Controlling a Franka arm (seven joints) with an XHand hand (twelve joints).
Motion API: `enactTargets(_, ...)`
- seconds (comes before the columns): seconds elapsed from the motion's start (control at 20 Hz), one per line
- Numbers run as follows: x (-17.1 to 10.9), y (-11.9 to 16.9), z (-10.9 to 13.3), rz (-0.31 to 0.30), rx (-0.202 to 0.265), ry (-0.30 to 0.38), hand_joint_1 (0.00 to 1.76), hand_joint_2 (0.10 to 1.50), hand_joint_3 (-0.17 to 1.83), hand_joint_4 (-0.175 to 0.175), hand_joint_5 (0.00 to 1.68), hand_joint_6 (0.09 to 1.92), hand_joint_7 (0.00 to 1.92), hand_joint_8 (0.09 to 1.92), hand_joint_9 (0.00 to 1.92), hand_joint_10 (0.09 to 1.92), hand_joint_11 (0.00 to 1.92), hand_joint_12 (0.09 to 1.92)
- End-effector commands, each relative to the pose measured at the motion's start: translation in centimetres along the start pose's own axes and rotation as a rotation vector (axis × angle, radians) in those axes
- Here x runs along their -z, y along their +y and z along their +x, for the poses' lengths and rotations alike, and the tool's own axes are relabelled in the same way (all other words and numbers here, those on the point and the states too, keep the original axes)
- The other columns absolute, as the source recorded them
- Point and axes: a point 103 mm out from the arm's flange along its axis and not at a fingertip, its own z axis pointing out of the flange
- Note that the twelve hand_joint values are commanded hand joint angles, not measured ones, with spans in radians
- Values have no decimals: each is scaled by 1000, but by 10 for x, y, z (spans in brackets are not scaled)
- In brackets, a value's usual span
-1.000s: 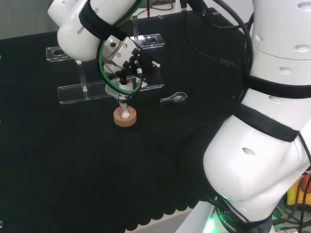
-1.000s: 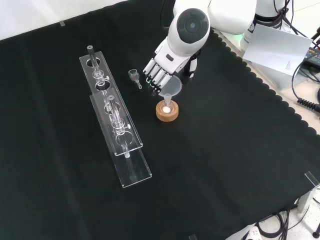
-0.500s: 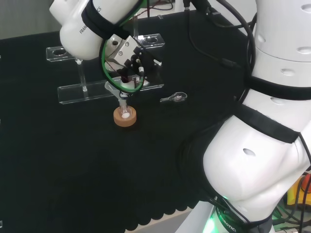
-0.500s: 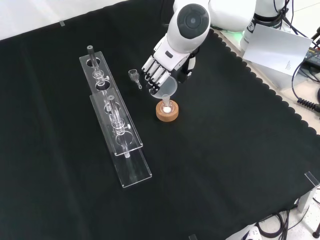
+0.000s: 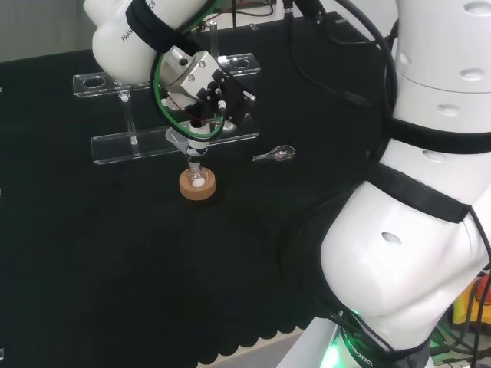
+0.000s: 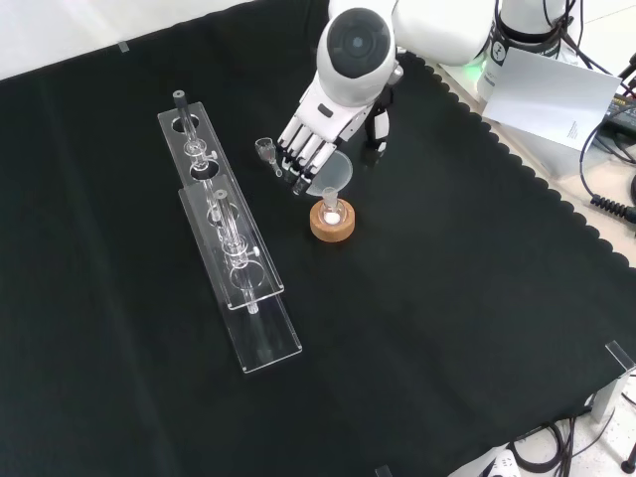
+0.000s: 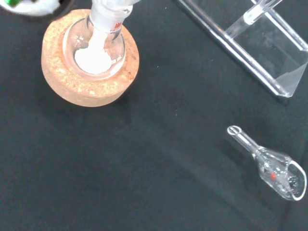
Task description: Remove the funnel from the round-bottom flask.
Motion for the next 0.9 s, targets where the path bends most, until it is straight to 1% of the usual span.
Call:
enactTargets(0.05, -4, 6, -1, 42, 26, 19, 672, 577, 532, -52, 9, 87, 25, 629, 294, 745, 250, 1365)
enactTargets(0.3, -4, 12, -3, 59, 32, 16, 674, 580, 527, -58, 74, 87, 131, 680, 351, 749, 245, 1372)
enactTargets(0.55, -5, 16, -3, 71, 39, 11, 677, 582, 525, -57, 126, 87, 178, 693, 387, 733, 246, 1372)
enactTargets(0.9, -7, 18, -2, 75, 34, 0, 701, 601, 527, -51, 320, 87, 346, 707, 551, 652, 285, 1356)
